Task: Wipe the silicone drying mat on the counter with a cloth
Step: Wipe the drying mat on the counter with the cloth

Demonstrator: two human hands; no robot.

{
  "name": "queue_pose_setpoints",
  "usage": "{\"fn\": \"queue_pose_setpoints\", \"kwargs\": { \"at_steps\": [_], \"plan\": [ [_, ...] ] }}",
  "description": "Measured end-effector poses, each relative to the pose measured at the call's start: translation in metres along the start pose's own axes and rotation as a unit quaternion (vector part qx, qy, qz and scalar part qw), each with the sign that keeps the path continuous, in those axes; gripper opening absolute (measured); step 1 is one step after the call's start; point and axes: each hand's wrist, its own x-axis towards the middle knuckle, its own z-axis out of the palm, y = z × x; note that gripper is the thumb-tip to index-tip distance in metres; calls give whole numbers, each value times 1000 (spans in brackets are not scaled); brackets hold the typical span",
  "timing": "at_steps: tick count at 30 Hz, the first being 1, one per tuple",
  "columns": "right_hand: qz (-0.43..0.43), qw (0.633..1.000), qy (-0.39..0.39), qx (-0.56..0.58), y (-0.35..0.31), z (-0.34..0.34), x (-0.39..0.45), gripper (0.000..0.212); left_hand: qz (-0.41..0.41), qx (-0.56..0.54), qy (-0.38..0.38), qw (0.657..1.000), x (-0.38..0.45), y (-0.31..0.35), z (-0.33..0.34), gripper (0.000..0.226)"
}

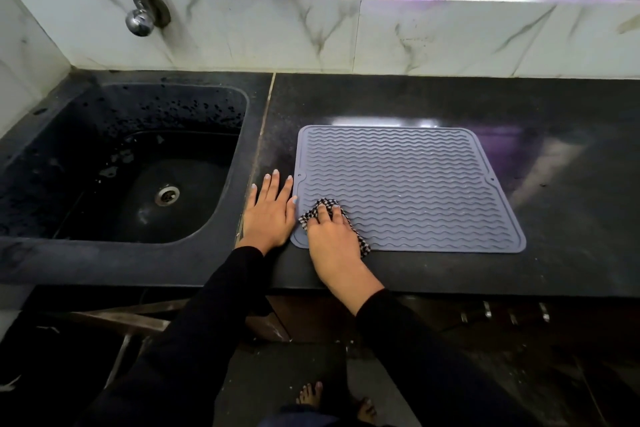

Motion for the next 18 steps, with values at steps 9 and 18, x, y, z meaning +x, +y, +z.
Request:
{"fn": "queue_pose_setpoints", "kwargs": {
  "at_steps": [9, 18],
  "plan": [
    [85, 960, 33, 265, 22, -20, -7, 47, -5, -22, -11, 1000, -4, 3, -6, 52],
    [54, 998, 14, 9, -7, 12, -19, 50, -6, -27, -2, 1000, -2, 1, -2, 66]
  ]
}}
